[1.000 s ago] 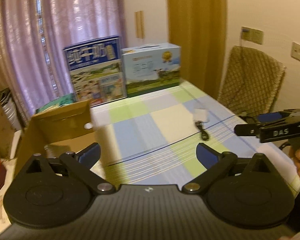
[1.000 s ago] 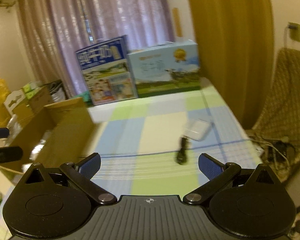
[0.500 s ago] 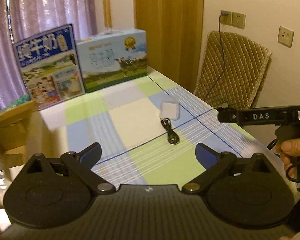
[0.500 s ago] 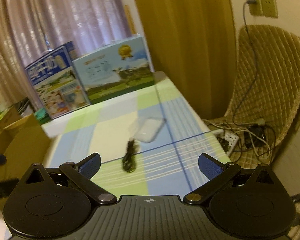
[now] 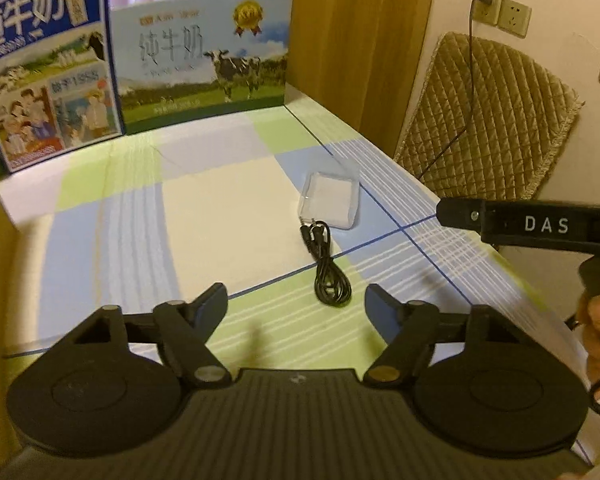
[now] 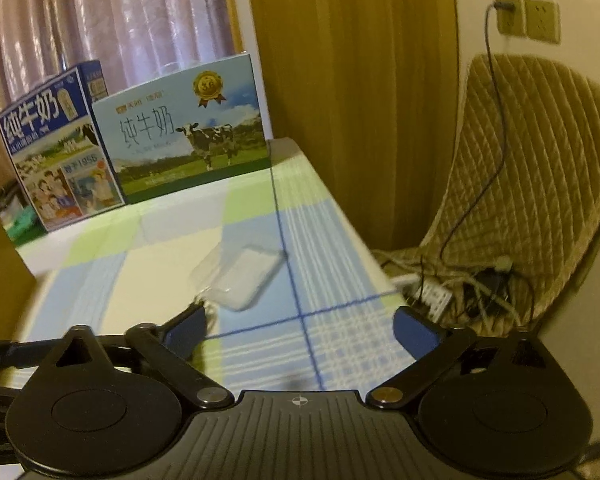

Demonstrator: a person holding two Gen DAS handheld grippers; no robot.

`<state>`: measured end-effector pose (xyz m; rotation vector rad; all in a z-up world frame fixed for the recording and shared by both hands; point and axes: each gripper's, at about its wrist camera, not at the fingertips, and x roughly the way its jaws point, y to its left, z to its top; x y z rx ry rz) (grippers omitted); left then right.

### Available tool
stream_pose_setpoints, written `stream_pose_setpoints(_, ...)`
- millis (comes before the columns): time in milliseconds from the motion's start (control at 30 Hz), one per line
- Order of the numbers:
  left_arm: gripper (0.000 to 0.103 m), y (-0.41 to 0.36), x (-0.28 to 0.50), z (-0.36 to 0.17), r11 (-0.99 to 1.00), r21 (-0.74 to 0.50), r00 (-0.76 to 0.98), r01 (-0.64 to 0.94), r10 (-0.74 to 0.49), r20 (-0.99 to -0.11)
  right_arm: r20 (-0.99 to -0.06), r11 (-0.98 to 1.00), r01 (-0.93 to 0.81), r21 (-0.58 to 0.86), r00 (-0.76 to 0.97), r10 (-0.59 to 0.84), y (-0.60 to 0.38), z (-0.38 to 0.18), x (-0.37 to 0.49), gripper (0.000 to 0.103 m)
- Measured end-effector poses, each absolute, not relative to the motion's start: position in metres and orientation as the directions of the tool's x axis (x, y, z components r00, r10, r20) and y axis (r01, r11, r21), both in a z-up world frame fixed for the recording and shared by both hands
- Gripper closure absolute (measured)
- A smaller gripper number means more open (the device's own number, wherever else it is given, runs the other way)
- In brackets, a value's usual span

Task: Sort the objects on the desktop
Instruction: 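Move both open grippers back over the black cable and clear case, then close the left gripper on the black cable while the right closes on the clear case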

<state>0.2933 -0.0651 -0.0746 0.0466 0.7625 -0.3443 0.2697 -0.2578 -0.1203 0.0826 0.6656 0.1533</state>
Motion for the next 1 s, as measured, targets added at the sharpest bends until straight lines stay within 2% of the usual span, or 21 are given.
stream_pose_setpoints(133, 0.044, -0.079, 0.313, -0.09, 0.937, -0.092, 0.662, 0.338, -0.306, -0.684, -0.632, 0.984, -0.107, 0.145, 0.755, 0.175, -0.263, -0.131, 0.287, 0.02)
stream_pose_setpoints(233, 0.052, -0.087, 0.326, -0.1, 0.931, -0.106, 0.65, 0.348, -0.321, -0.689, -0.639, 0.982, -0.088, 0.169, 0.748, 0.178, -0.267, -0.137, 0.294, 0.021)
stream_pose_setpoints(300, 0.062, -0.093, 0.334, -0.107, 0.926, -0.111, 0.635, 0.361, -0.332, -0.697, -0.641, 0.982, -0.085, 0.168, 0.747, 0.174, -0.268, -0.138, 0.297, 0.021)
stream_pose_setpoints(433, 0.068, -0.103, 0.342, -0.117, 0.917, -0.091, 0.621, 0.388, -0.334, -0.709, -0.65, 0.982, -0.082, 0.168, 0.74, 0.173, -0.27, -0.144, 0.304, 0.021)
stream_pose_setpoints(533, 0.081, -0.108, 0.345, -0.124, 0.916, -0.053, 0.621, 0.397, -0.31, -0.72, -0.657, 0.982, -0.081, 0.171, 0.733, 0.175, -0.27, -0.149, 0.309, 0.021)
stream_pose_setpoints(733, 0.082, -0.09, 0.344, -0.117, 0.93, 0.014, 0.649, 0.366, -0.245, -0.72, -0.668, 0.973, -0.113, 0.203, 0.71, 0.221, -0.267, -0.156, 0.314, 0.021)
stream_pose_setpoints(1000, 0.082, -0.021, 0.352, -0.115, 0.979, -0.006, 0.681, 0.204, -0.146, -0.718, -0.652, 0.959, -0.209, 0.193, 0.702, 0.285, -0.219, -0.16, 0.344, 0.021)
